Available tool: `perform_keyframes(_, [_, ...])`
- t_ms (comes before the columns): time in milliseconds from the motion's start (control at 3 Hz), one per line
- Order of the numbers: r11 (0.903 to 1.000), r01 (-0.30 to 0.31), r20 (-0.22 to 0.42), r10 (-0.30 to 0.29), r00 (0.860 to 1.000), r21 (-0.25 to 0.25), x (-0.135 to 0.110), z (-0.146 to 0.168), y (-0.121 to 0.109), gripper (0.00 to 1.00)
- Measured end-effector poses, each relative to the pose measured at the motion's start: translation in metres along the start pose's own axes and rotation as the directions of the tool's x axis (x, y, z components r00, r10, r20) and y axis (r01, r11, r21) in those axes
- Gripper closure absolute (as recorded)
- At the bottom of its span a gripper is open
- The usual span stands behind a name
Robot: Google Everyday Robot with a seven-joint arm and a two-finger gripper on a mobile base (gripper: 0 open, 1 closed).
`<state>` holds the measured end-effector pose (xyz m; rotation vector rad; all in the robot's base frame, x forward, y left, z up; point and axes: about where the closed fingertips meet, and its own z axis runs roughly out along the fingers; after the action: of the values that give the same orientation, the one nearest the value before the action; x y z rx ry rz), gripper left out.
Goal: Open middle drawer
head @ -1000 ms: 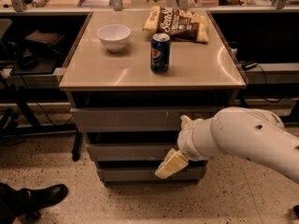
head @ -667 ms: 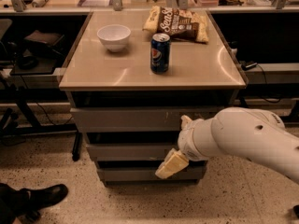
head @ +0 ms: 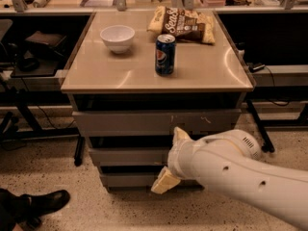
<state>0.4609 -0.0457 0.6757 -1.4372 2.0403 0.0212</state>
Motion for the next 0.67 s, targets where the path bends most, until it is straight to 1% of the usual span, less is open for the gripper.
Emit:
perform_keyframes(333, [0.9985,0.052,0.003,-0.052,0.999,-0.014,-0.0012,0.0168,0.0186,0.00])
perform_keyframes(667, [0.9985,0.052,0.003,-0.052,0.999,-0.014,-0.0012,0.0169,0.0186,0.00])
